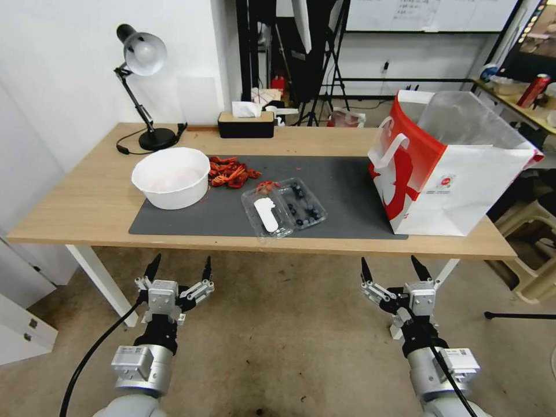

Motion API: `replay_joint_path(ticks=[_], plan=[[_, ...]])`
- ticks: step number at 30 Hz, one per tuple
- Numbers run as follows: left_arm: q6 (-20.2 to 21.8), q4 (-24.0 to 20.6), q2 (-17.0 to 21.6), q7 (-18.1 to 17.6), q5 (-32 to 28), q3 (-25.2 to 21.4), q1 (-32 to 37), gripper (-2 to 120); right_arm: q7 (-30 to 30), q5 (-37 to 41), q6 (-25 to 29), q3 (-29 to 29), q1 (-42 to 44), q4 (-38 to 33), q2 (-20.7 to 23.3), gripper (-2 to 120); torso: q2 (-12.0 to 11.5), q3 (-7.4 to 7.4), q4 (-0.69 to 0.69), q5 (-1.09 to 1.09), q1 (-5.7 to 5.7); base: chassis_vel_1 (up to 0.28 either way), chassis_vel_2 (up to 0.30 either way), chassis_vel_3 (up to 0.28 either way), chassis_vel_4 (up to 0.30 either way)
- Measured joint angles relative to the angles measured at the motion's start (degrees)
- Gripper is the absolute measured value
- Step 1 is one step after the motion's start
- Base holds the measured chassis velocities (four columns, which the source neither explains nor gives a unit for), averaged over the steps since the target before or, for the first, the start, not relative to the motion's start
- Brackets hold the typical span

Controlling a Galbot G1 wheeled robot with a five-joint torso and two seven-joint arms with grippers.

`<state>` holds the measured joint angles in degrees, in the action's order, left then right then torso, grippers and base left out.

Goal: Close the takeout container lid, then place the container into the takeout bag.

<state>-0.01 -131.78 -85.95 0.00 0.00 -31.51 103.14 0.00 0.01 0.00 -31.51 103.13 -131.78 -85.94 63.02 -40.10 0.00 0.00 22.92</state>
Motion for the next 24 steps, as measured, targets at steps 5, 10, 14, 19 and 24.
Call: replay_joint_path(ticks=[5, 10, 14, 19, 24], plan=[[0.00, 0.00, 0.00, 0.00, 0.00, 0.00, 0.00, 100, 0.00, 0.00, 0.00, 0.00, 0.00, 0.00, 0.00, 100, 0.00, 0.00, 0.00, 0.00, 0.00, 0.000, 0.000, 0.000, 0.000], [0.00, 0.00, 0.00, 0.00, 0.00, 0.00, 0.00, 100, 0.00, 0.00, 0.00, 0.00, 0.00, 0.00, 0.00, 100, 0.00, 0.00, 0.00, 0.00, 0.00, 0.000, 0.000, 0.000, 0.000], [0.00, 0.00, 0.00, 0.00, 0.00, 0.00, 0.00, 100, 0.00, 0.00, 0.00, 0.00, 0.00, 0.00, 0.00, 100, 0.00, 0.00, 0.00, 0.00, 0.00, 0.000, 0.000, 0.000, 0.000], [0.00, -0.11, -0.20, -0.19, -0.02, 0.29, 0.19, 100, -0.88, 0.10, -0.91, 0.97, -0.37, 0.25, 0.74, 100, 0.00, 0.00, -0.03, -0.01, 0.00, 0.000, 0.000, 0.000, 0.000], [0.12, -2.48, -3.54, -3.46, -0.61, 5.19, 3.17, 100, -6.42, 3.13, -5.48, 8.07, -3.30, 3.18, 5.72, 100, 0.00, -0.01, -0.02, 0.01, 0.00, 0.000, 0.000, 0.000, 0.000]])
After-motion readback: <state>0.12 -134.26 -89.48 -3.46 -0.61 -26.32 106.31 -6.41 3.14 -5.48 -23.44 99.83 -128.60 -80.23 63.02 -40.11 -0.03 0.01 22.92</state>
